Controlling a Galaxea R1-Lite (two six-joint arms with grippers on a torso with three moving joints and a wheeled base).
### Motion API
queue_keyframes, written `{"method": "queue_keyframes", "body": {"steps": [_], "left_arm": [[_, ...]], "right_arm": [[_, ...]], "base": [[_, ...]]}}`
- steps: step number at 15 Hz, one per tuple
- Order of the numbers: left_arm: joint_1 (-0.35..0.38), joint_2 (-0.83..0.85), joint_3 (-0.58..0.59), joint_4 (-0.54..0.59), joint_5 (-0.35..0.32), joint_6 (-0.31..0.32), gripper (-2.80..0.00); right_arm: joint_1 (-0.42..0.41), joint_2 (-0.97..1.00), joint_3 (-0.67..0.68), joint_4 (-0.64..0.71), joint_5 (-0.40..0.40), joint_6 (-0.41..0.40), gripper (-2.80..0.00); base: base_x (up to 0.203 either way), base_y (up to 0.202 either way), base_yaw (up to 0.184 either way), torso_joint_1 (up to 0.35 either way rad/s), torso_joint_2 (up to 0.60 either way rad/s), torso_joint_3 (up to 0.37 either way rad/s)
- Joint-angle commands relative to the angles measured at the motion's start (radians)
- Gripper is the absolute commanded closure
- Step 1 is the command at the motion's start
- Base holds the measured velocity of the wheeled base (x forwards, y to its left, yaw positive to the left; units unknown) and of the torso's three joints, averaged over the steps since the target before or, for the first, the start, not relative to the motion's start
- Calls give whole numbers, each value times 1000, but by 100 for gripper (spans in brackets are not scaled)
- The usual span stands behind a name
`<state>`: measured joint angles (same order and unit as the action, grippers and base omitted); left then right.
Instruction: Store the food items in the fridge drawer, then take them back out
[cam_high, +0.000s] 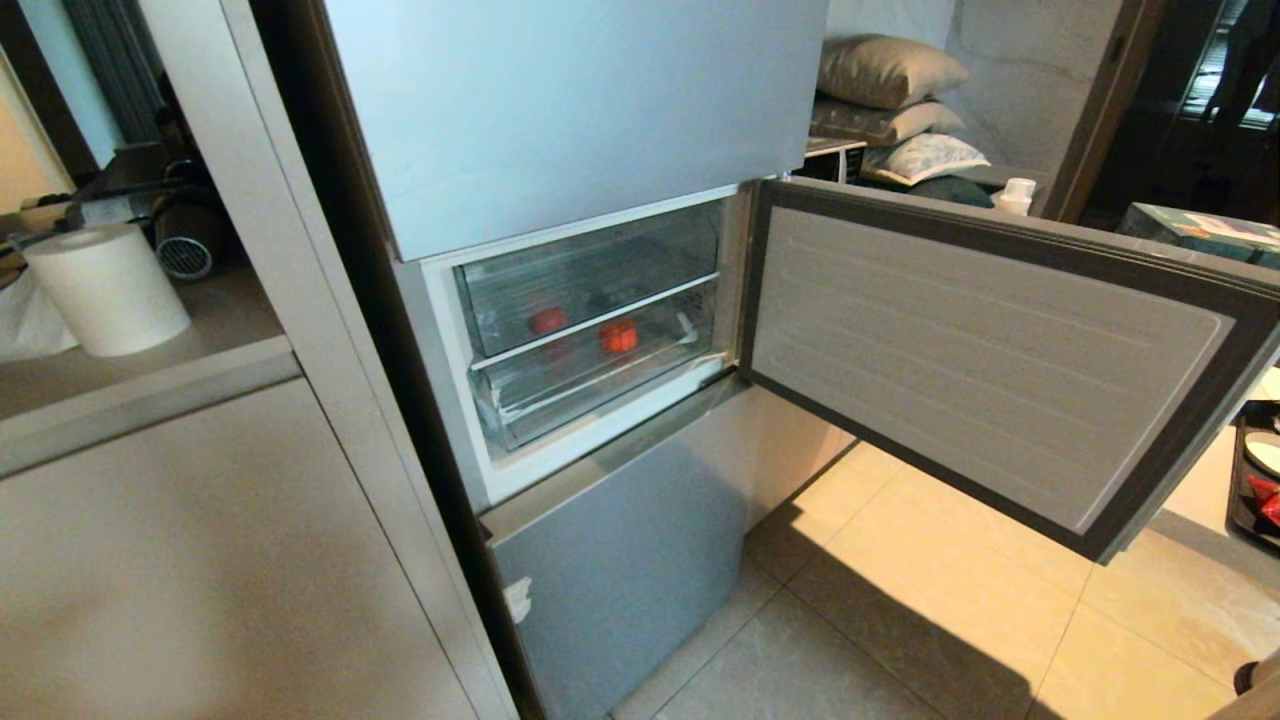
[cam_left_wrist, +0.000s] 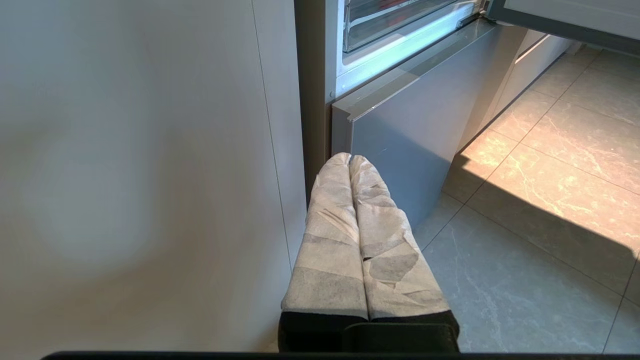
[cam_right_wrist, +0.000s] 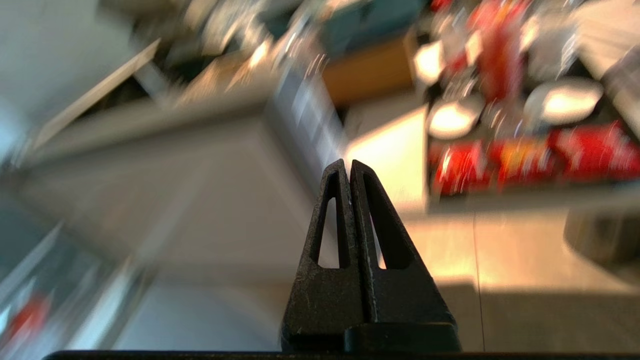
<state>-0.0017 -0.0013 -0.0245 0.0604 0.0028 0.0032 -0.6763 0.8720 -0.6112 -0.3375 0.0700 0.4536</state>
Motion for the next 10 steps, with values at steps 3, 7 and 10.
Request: {"method": "queue_keyframes", "body": {"steps": [3,7,10], "left_arm": [[0,0,-1,-1,0,0,0],[0,0,0,1,0,0,0],[0,0,0,0,0,0,0]], "right_arm": [[-131,434,-118,-264,51,53,0],[-143,705,-250,-391,82,200,0],[-146,841,-366,-413,190,342,0]], "base": [[0,0,0,0,0,0],[0,0,0,0,0,0],[0,0,0,0,0,0]]}}
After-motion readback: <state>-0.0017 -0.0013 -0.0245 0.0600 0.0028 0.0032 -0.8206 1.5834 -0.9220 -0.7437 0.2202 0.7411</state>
